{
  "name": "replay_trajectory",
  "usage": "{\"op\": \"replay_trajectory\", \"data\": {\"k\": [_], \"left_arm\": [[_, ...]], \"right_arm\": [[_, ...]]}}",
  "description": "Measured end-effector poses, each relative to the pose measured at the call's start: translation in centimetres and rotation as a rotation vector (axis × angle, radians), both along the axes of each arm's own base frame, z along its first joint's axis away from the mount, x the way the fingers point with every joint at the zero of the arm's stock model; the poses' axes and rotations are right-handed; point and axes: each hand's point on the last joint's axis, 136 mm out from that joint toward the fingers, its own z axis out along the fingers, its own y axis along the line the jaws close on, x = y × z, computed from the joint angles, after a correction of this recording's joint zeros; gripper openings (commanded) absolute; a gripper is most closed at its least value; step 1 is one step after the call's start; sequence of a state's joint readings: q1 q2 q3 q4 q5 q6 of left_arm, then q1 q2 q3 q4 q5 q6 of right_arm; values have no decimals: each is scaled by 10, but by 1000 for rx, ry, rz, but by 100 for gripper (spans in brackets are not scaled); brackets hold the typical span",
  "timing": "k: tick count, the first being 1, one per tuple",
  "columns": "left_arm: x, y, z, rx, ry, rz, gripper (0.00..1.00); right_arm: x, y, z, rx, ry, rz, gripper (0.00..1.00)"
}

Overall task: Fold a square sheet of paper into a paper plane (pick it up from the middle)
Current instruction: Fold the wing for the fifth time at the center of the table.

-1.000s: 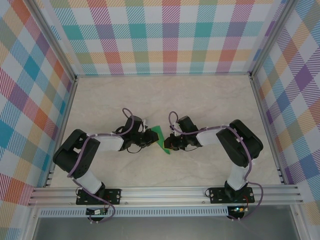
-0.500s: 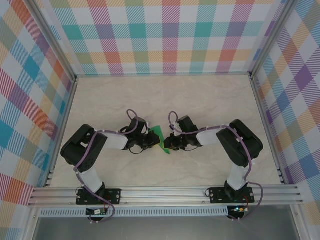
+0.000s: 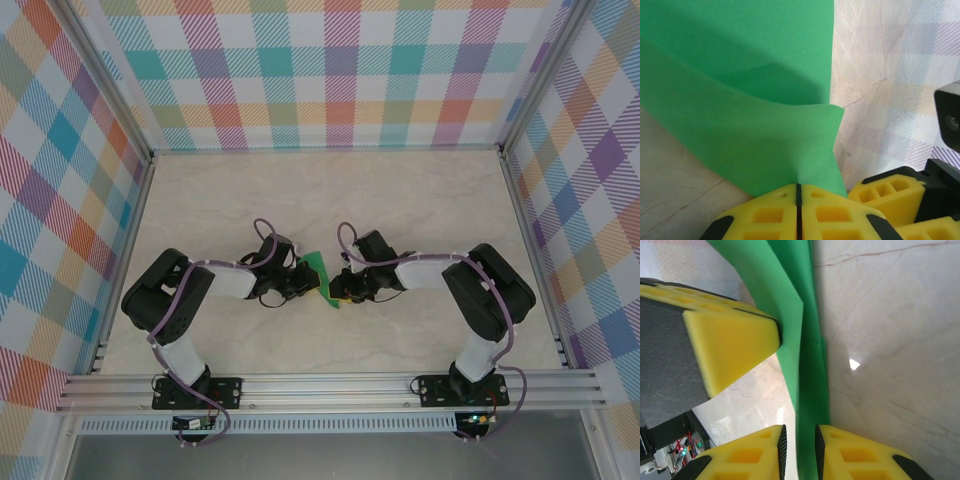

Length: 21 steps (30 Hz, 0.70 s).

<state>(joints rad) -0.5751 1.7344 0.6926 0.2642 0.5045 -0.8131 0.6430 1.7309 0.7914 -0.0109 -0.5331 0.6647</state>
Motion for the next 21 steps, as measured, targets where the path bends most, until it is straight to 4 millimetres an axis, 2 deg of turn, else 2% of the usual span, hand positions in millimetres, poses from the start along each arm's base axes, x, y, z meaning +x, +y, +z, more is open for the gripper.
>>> {"op": "replay_trajectory", "data": {"k": [8, 21], "left_arm": [[0, 0, 0, 1, -2, -2, 10], [-1, 3, 2, 13, 1, 5, 11]], "right_arm": [[-2, -1, 6, -1, 4, 3, 16], [-10, -1, -13, -22, 60, 37, 15]]}}
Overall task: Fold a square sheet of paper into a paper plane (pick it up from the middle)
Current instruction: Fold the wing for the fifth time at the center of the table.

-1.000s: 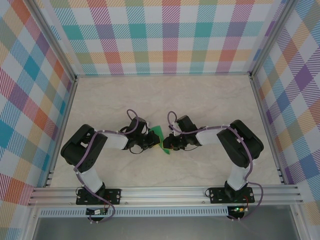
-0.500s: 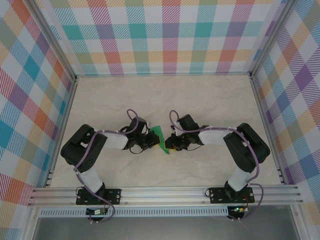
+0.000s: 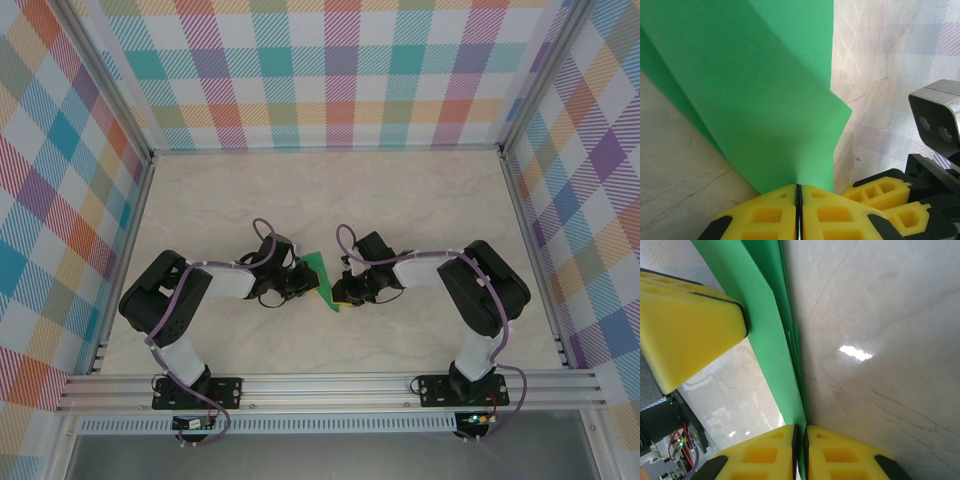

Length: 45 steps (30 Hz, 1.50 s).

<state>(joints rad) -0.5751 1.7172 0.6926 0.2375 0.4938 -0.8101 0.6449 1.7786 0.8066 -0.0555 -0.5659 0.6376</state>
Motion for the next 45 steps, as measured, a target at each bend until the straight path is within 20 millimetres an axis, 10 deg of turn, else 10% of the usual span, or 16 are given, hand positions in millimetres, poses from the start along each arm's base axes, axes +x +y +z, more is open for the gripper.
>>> {"op": "replay_trajectory", "data": {"k": [16, 45], "left_arm": [[4, -11, 21, -73, -56, -28, 13], [-3, -3, 2, -6, -7, -22, 10]], "right_arm": [[0, 2, 2, -20, -8, 17, 19], [-12, 0, 19, -79, -7, 44, 25]]}}
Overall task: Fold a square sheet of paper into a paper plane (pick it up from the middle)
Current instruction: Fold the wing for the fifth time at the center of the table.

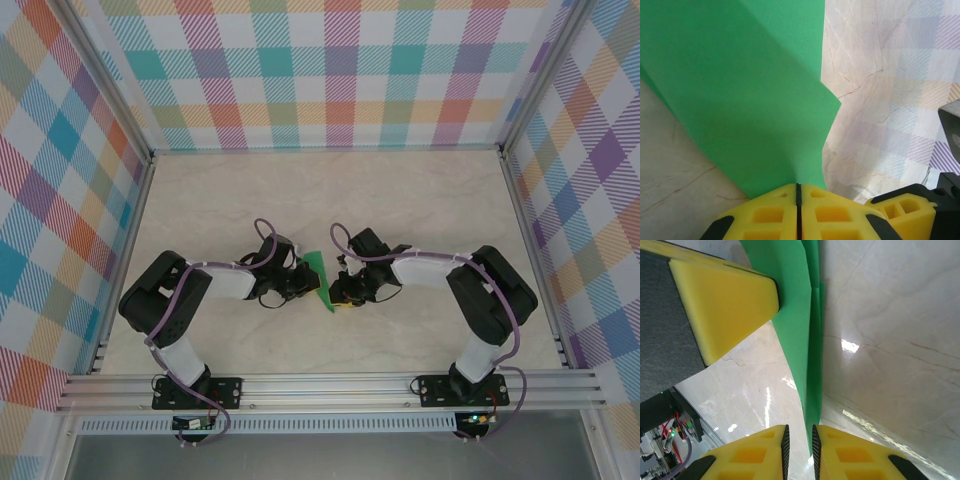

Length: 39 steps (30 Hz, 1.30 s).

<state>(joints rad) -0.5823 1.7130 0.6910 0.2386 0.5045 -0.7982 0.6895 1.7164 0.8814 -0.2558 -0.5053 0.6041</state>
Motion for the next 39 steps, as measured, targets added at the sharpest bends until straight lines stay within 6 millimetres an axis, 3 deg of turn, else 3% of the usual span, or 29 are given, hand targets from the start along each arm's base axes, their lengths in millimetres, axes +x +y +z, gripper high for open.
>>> {"op": "replay_trajectory", "data": {"k": [14, 23, 29, 39], "left_arm": [[0, 0, 1, -1, -1, 0, 12], [1, -1, 19, -17, -30, -2, 13], [1, 1, 30, -21, -54, -1, 12], [0, 4, 26, 7, -59, -6, 11]], "right_arm": [[7, 7, -3, -29, -21, 30, 18], [5, 4, -6, -84, -50, 73, 9], [7, 5, -4, -172, -146, 147, 7], [0, 6, -6, -246, -208, 207, 9]]}}
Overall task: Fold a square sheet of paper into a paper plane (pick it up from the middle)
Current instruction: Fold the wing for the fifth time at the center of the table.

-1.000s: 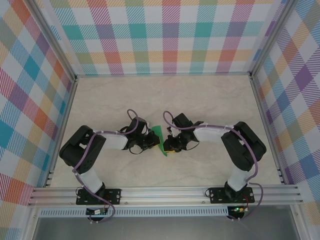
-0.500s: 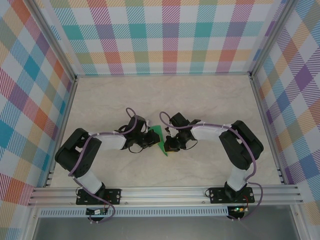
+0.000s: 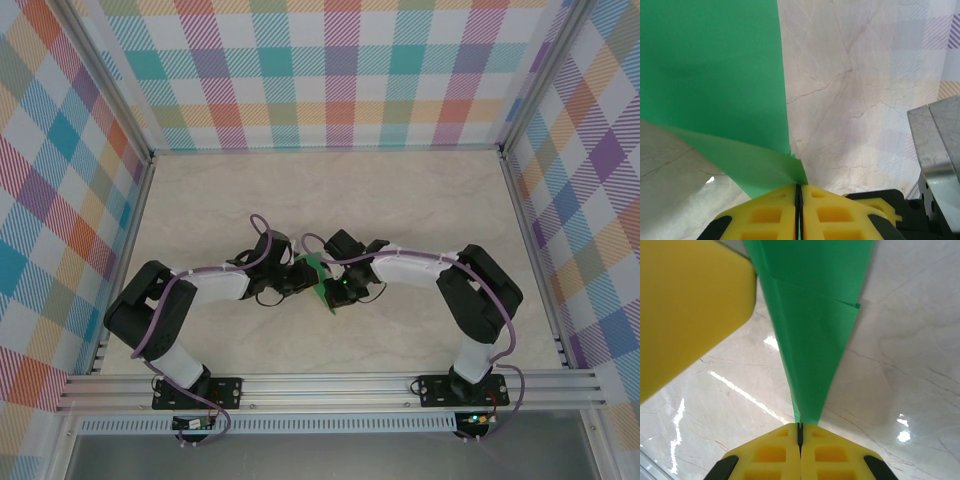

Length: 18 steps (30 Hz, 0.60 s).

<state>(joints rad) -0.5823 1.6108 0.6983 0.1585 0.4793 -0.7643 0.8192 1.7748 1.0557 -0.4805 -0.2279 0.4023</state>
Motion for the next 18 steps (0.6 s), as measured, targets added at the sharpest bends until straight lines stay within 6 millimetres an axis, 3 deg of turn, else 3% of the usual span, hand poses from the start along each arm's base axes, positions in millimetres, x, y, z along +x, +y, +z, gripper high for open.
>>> {"op": "replay_trajectory", "data": {"k": [18], "left_arm": [[-1, 1, -9, 17, 17, -2, 11]], "right_arm": [[-4, 15, -5, 70, 56, -27, 9]]}}
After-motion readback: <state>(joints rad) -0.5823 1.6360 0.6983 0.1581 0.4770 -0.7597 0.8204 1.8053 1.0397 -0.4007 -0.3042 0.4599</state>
